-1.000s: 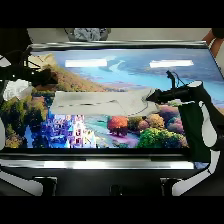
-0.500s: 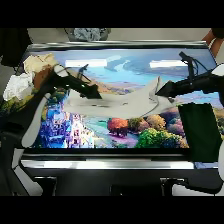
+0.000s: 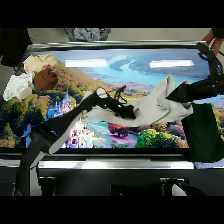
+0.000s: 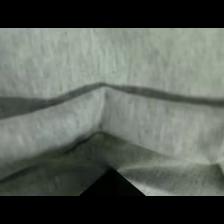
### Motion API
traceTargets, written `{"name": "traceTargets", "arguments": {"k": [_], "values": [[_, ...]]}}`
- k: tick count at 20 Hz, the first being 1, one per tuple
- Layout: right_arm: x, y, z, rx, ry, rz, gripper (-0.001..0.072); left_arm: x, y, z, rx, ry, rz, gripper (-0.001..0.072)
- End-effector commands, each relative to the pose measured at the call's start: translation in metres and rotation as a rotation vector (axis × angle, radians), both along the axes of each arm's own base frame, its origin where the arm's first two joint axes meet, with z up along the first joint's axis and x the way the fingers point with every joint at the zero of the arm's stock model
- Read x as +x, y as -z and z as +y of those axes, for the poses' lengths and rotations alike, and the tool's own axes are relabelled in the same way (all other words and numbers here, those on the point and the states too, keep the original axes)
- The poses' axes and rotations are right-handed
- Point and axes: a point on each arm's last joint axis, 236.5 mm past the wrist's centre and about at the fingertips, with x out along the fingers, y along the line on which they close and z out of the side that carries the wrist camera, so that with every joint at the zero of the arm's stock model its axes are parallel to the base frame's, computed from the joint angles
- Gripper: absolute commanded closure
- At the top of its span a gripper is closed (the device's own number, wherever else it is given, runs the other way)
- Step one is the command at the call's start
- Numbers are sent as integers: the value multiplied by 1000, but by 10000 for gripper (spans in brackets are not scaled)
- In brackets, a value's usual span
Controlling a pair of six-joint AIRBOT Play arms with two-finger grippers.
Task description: Fold the shirts.
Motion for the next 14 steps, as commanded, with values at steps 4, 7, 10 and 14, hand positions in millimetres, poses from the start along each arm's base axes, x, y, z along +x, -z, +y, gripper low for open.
{"name": "traceTargets", "arguments": {"k": [4,7,10,14], "values": [[-7,-14,-3,-7,68,-18,656,-28,9,-64,-140,-75,128,675],[17,-4,0,44,90,-13,657,20,-16,-8,-58,-68,-49,676],[46,17,25,70,60,-3,657,84,-66,102,119,-100,-296,675],[79,46,116,163,-22,-3,657,146,-183,271,257,-356,-561,674]]}}
